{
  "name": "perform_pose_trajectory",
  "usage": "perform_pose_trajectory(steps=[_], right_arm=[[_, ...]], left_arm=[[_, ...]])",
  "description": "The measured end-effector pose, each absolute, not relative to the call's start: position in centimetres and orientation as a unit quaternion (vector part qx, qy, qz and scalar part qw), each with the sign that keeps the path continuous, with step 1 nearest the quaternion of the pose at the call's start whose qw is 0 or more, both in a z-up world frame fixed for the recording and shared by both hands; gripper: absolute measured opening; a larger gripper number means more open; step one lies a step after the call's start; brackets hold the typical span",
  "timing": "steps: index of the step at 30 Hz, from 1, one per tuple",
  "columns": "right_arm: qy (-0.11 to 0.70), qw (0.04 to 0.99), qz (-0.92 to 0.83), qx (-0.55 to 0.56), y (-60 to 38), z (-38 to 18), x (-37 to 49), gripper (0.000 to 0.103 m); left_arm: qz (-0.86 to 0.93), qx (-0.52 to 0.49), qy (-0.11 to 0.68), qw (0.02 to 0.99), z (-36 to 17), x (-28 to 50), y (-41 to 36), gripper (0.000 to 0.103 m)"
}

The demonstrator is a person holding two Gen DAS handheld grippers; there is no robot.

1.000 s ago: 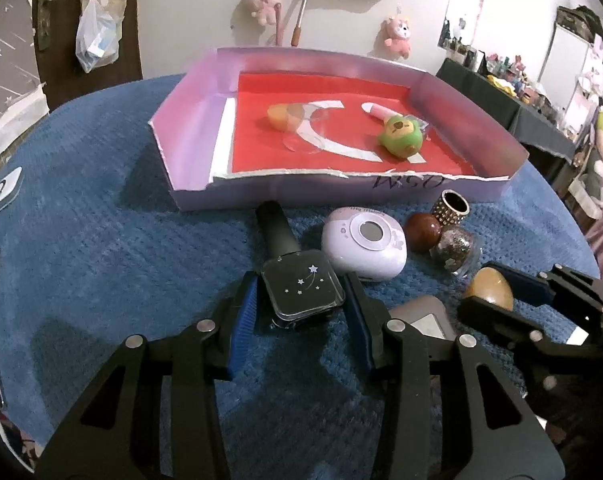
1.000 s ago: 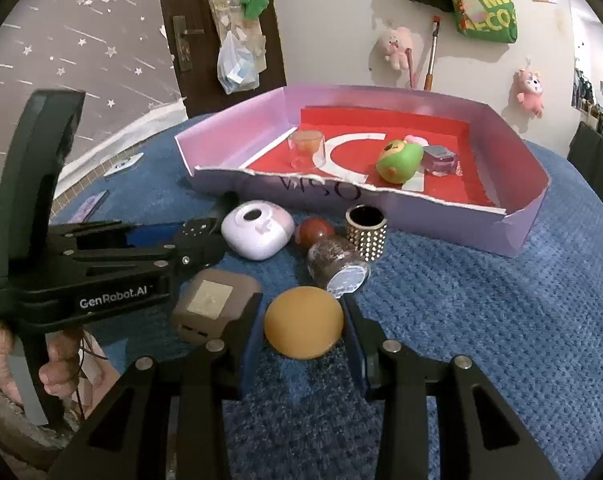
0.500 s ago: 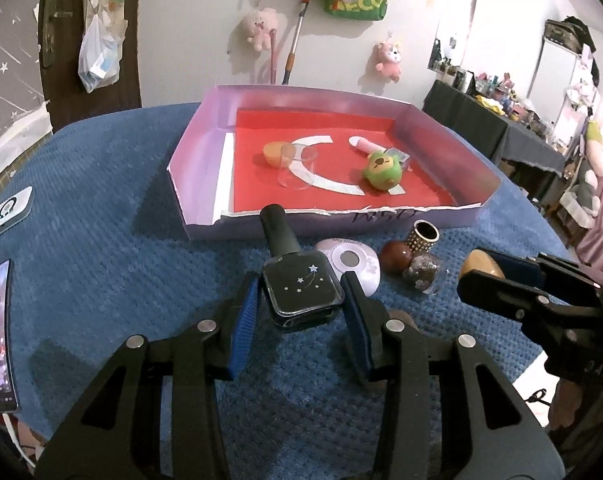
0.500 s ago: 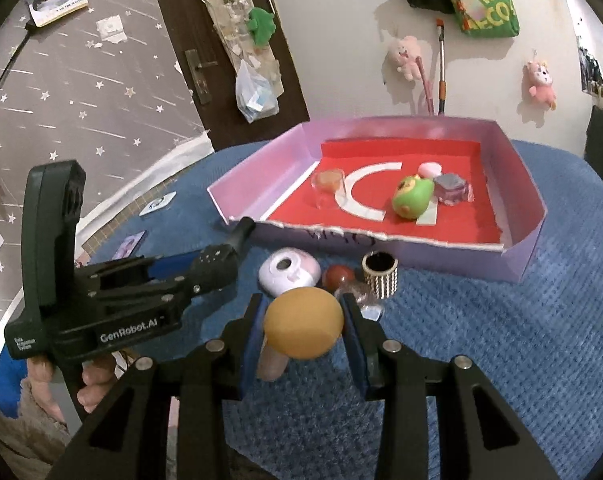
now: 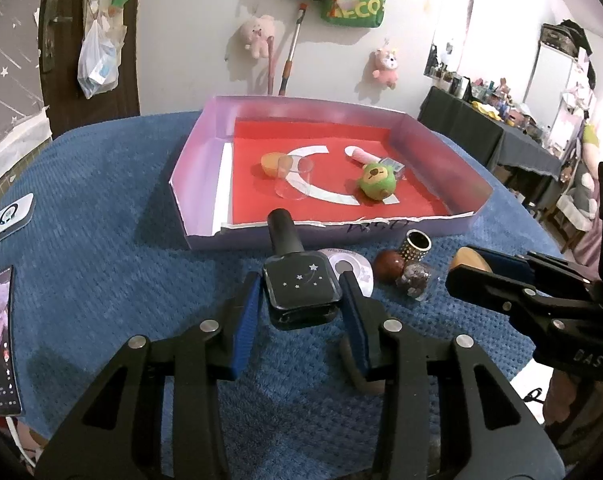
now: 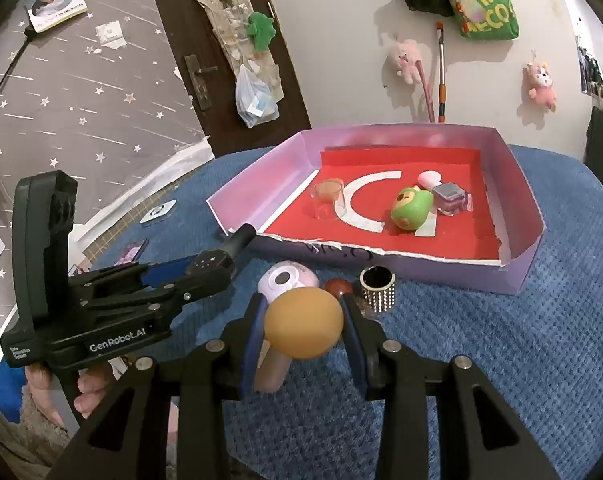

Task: Organize rigid objects
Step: 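Carry the black watch with left tool into the box while right tool carries the egg sponge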

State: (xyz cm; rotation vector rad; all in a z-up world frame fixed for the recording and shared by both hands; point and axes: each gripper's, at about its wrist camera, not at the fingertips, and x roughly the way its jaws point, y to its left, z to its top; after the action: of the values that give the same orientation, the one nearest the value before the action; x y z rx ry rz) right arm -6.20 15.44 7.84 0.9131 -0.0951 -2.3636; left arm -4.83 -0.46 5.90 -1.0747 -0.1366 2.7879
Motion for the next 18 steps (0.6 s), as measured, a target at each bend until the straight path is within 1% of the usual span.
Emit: perform_pose_trajectory(steps=[18], right_arm=[[-0.034, 0.305, -0.890, 0.337, 15.3, 8.6, -6.7, 0.040]], left_arm=[[0.936, -0.340, -0.042, 0.087, 7.3, -5.0, 0.0, 0.034]])
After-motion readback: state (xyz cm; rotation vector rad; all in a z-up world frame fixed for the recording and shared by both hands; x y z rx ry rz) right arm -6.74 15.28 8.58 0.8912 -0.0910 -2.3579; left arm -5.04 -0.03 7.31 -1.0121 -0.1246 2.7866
